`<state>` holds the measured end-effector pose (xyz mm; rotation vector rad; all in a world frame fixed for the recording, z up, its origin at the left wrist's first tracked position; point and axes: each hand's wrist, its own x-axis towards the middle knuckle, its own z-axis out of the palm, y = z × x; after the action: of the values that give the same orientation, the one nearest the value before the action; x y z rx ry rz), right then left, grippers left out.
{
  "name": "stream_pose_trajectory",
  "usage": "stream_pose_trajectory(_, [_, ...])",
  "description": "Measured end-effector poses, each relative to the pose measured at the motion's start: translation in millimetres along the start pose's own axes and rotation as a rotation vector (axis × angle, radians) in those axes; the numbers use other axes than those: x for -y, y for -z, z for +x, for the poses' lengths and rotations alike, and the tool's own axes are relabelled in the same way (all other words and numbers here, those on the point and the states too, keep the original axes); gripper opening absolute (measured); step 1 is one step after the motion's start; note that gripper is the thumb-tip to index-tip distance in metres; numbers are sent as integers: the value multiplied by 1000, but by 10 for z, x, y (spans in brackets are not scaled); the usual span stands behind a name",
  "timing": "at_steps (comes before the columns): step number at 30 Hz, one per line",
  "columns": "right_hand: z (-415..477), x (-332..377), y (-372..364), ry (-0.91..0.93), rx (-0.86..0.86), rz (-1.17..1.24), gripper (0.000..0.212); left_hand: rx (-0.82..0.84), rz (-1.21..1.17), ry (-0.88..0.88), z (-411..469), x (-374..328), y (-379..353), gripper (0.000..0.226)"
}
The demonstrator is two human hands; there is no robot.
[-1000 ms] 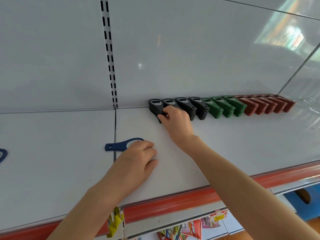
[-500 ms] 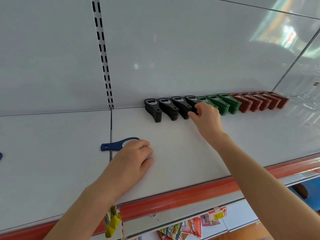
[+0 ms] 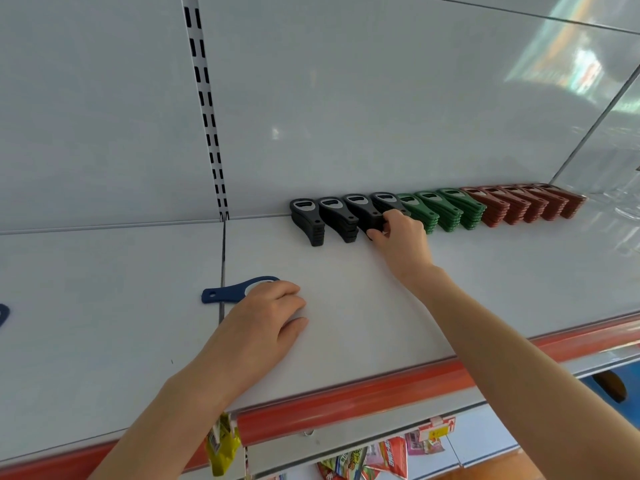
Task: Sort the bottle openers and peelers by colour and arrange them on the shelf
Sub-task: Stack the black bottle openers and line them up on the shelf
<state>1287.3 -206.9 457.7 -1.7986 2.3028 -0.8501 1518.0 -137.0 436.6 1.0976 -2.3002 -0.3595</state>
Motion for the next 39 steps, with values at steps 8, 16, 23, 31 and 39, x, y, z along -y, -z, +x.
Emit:
stream_pose_trajectory(8, [-129, 108, 100, 71, -130, 71, 23, -5, -7, 7, -10, 2, -7, 31])
stream_pose_trajectory(16, [-73, 299, -73, 34, 95, 5, 30, 2, -12, 19, -1, 3, -5, 32])
stream_pose_trajectory(23, [-37, 341, -128, 48, 96, -41, 24, 3, -12, 17, -5, 8, -3, 32])
stream_pose_trajectory(31, [-54, 339, -145, 62, 101, -147, 23, 9, -17, 22, -1, 7, -2, 34])
stream_pose_trajectory(39, [-55, 333, -151, 41, 101, -92, 28, 28, -1, 32, 4, 3, -1, 35])
